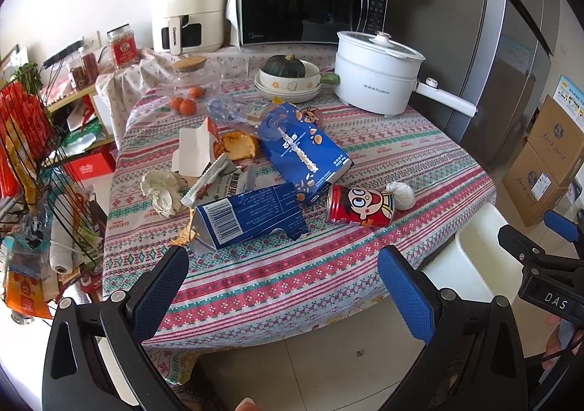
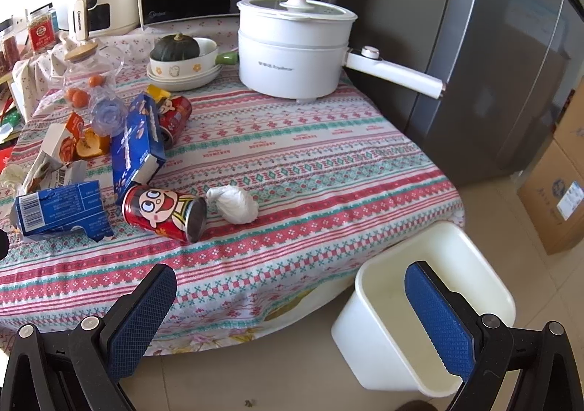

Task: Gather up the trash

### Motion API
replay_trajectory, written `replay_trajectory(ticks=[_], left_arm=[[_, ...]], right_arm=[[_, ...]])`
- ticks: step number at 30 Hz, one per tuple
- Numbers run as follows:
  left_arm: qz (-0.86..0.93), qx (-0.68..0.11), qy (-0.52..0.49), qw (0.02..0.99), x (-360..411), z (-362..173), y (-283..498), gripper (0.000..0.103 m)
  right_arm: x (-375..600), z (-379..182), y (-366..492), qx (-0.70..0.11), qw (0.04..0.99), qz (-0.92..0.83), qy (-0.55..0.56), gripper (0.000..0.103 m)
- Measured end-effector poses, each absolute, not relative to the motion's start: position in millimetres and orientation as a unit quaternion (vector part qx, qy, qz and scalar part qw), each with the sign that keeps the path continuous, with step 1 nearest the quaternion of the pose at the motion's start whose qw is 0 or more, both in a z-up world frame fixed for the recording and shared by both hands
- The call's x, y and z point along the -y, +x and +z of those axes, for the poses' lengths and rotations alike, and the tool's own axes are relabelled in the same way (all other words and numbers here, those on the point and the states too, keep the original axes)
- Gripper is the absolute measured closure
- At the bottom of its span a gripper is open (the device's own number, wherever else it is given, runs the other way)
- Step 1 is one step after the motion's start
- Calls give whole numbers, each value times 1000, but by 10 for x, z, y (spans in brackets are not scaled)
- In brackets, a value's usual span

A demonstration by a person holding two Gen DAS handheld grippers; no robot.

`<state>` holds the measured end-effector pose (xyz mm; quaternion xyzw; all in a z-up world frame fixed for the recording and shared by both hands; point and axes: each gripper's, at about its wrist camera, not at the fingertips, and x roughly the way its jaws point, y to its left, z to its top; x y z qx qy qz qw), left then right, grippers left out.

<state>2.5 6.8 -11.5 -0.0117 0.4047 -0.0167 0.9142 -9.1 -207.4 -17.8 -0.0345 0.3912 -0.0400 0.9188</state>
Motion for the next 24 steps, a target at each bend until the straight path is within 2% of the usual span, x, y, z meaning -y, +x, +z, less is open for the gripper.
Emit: replay_trajectory(ticks=[9, 16, 24], left_arm=[[-23, -387, -13, 922, -163, -35, -4, 0], [-44, -408, -18, 912, -409, 68, 217, 0], [-63, -485, -25, 872, -814, -38, 712, 0]], right_arm=[[2047, -82, -104, -368, 928, -42, -40, 0], [1932, 101, -80, -333, 940, -38, -61, 0], [1794, 180, 292, -388, 920, 39, -43, 0]])
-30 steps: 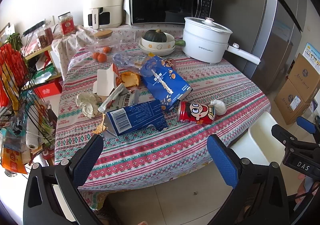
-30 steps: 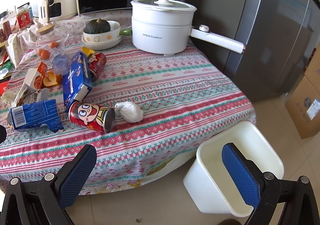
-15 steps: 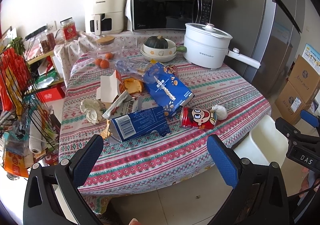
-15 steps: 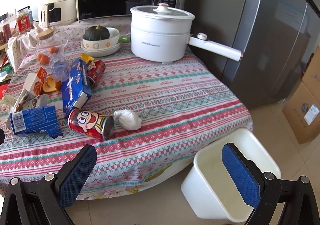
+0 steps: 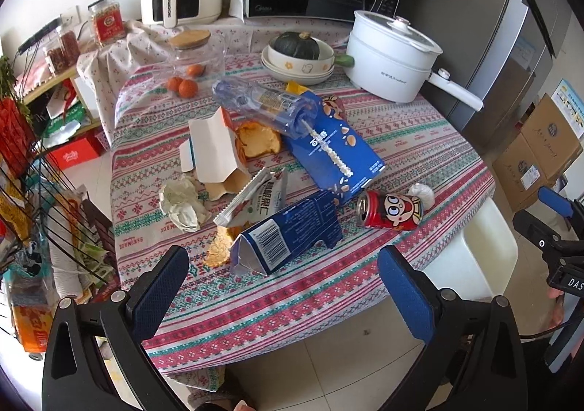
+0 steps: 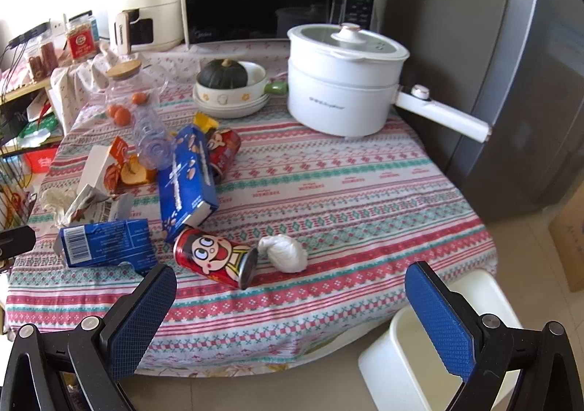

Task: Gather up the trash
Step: 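Grasp the blue-and-white carton with the left tool while the right tool grasps the red can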

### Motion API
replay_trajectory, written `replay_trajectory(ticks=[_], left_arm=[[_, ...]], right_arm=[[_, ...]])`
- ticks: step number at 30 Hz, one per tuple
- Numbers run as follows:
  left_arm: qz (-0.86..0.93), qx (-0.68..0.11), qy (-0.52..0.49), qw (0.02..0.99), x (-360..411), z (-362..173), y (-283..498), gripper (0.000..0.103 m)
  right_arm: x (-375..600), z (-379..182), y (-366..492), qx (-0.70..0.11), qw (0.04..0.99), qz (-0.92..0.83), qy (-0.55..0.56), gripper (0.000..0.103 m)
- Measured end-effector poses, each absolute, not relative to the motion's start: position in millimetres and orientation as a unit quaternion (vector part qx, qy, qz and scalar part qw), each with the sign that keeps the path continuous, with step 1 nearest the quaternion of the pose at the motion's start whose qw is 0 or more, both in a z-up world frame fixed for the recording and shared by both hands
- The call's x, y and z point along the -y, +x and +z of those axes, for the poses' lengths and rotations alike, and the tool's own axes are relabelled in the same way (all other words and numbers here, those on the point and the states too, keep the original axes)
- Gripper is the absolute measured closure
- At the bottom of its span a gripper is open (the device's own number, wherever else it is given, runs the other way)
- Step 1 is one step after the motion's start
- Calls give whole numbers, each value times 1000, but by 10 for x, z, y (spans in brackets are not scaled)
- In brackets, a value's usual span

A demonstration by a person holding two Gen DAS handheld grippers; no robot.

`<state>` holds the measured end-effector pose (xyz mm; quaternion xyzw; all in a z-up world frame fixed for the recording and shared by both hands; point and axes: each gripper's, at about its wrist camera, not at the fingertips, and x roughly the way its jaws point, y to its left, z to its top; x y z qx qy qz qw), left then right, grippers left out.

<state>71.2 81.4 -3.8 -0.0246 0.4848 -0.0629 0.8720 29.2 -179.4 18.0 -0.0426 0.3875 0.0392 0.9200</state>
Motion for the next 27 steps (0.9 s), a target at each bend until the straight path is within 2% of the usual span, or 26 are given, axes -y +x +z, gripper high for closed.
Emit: replay_trajectory(ticks=[3, 7, 11, 19, 22, 24, 25, 27], left_arm=[[-80, -500, -48, 861, -920, -268, 815, 0], [-120, -536, -19, 836, -889, -589, 1028, 1], [-167, -531, 22, 831, -771, -702, 1158, 16], [-195, -552, 136, 799, -388, -972, 1278, 25], [-188, -567, 150, 787, -343, -1095, 1291, 35], [-183, -573, 156, 783, -332, -1151, 1286, 49], [-183, -575, 157, 782, -322, -1177, 1278, 53], [-183, -575, 151, 783, -331, -1170, 1260, 56]], right_arm=[[1717, 106, 474, -415, 907, 63, -43, 0], [1690, -176, 636, -444, 893, 71, -31, 0], [1793, -503, 832, -507, 858, 79, 1, 0], [1941, -503, 1069, -503, 863, 50, 10, 0], [1942, -551, 1128, -507, 861, 46, 1, 0], [1946, -580, 1157, -511, 858, 47, 0, 0], [1949, -599, 1171, -512, 858, 45, 0, 0], [1966, -630, 1195, -516, 855, 41, -1, 0]])
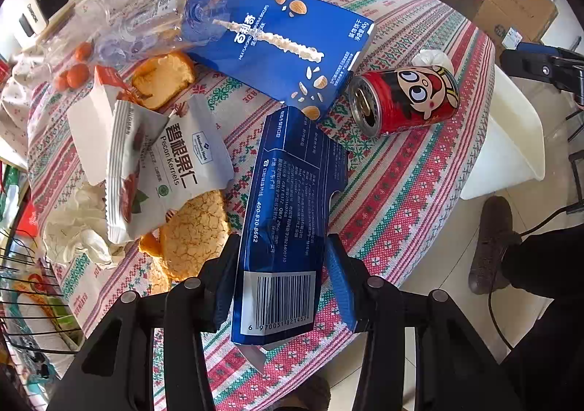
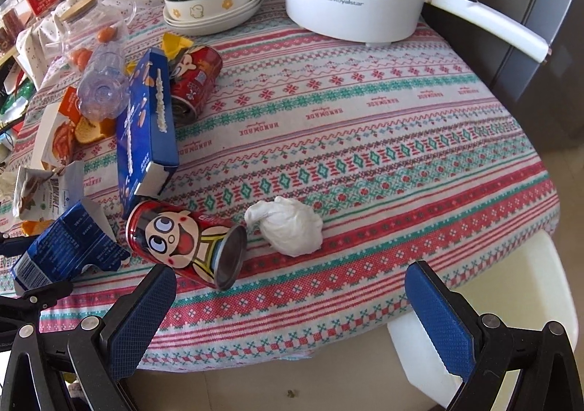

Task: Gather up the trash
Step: 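Grasp the blue-and-white carton with the left tool while the right tool grasps the red can, then carry the carton with the left tool over the white bin and release it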

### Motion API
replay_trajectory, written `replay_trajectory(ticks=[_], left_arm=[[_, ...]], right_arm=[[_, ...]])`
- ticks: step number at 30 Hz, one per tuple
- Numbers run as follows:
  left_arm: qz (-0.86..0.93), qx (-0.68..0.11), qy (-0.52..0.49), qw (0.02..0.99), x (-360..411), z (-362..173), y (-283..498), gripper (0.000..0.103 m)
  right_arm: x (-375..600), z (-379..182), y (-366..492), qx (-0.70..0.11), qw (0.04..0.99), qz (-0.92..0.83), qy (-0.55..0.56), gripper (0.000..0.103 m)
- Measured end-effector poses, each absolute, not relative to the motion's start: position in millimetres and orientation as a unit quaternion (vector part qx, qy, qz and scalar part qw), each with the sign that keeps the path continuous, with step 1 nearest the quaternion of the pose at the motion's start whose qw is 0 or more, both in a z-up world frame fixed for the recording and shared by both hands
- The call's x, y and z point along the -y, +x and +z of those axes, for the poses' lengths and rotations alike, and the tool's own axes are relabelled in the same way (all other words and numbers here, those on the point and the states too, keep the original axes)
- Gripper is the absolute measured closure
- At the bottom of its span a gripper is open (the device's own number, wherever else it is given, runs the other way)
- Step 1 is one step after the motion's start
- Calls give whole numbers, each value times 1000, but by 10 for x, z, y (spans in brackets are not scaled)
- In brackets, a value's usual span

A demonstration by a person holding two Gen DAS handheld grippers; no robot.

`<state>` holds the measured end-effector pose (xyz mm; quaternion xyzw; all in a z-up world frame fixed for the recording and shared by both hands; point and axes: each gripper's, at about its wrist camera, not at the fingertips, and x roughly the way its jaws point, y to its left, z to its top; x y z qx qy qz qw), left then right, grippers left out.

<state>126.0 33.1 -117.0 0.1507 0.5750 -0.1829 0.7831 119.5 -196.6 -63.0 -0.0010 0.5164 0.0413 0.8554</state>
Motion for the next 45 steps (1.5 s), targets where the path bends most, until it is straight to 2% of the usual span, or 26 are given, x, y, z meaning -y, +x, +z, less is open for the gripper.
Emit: replay_trajectory(ticks=[4, 5, 9, 22, 35, 39, 45], left_arm=[[-170, -572, 119, 793, -406, -1090, 1229, 63], [-171, -570, 104, 797, -432, -1060, 1224, 69], [-160, -558, 70, 812, -530, -958, 1182, 73], [-143, -504, 39, 851, -633, -591, 1007, 76], [-121, -511, 12, 851, -870, -637, 1045, 76], [-118, -508, 10, 853, -879, -616, 1044, 76], [-118, -509, 6, 852, -852, -605, 1037, 76]], right_arm=[[2014, -677, 1236, -523, 851, 30, 5, 0], [2025, -684, 1245, -525, 851, 29, 7, 0], [2018, -705, 1287, -532, 846, 33, 15, 0], [1428, -1006, 1432, -558, 825, 62, 54, 2], [1189, -1331, 1652, -561, 822, 20, 92, 2], [1216, -1402, 1678, -566, 818, 16, 101, 10], [1260, -1317, 1632, -562, 820, 28, 100, 12]])
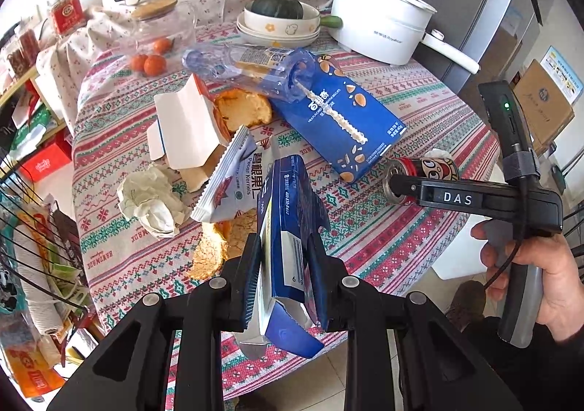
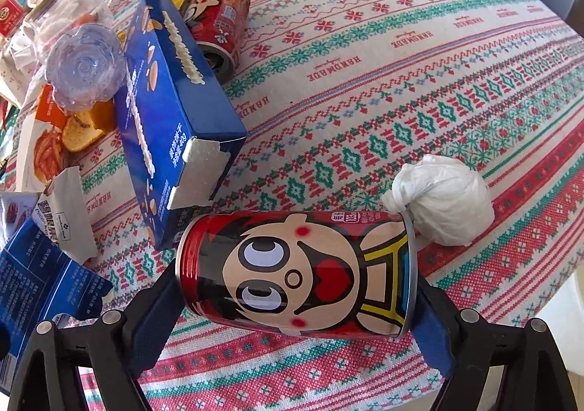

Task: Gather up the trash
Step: 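Carry the carton with the left tool over the white bin and release it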

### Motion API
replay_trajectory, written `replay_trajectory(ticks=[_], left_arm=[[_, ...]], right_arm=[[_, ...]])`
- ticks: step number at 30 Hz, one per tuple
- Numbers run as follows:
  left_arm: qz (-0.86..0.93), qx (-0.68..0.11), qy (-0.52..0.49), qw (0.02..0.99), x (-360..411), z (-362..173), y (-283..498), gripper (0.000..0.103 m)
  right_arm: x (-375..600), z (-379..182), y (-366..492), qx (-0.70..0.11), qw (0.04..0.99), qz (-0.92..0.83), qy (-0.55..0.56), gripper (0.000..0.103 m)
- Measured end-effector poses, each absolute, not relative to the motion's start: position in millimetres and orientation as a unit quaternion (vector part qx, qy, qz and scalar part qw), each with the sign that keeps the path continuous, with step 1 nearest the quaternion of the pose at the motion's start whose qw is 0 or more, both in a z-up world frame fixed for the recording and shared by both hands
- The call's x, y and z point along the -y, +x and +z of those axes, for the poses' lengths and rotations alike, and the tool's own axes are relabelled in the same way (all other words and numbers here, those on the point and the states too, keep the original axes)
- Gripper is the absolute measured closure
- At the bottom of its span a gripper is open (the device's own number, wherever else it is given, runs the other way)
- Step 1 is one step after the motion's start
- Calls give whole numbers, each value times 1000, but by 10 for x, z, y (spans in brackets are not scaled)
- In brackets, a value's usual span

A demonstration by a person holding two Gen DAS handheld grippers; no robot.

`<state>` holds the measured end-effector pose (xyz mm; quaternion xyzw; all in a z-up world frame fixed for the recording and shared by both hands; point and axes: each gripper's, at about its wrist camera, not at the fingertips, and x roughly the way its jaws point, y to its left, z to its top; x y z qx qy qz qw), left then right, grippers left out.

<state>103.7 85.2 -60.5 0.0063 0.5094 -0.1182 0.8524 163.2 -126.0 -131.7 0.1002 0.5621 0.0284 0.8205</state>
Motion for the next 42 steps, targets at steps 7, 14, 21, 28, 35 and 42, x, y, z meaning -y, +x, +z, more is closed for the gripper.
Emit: replay_trajectory(ticks=[7, 14, 21, 28, 35, 42], left_arm=[[-126, -503, -3, 855, -806, -548, 1025, 76], [-141, -494, -6, 858, -649, -471, 1007, 76], [-157, -483, -11, 861, -451, -400, 1018, 77], [-180, -472, -9, 863, -212, -318, 996, 77], [-206, -459, -8, 865, 20, -209, 964, 78], [-253, -443, -1, 860, 459, -93, 885, 78]], right_arm=[[1329, -1131, 1457, -554, 824, 59, 99, 12], [1565, -888, 1311, -533, 837, 64, 107, 12], [1925, -772, 1253, -524, 839, 49, 138, 12], [2273, -645, 1187, -513, 840, 38, 170, 12], [2580, -521, 1063, -500, 847, 26, 178, 12], [2977, -437, 886, -488, 853, 3, 186, 12]])
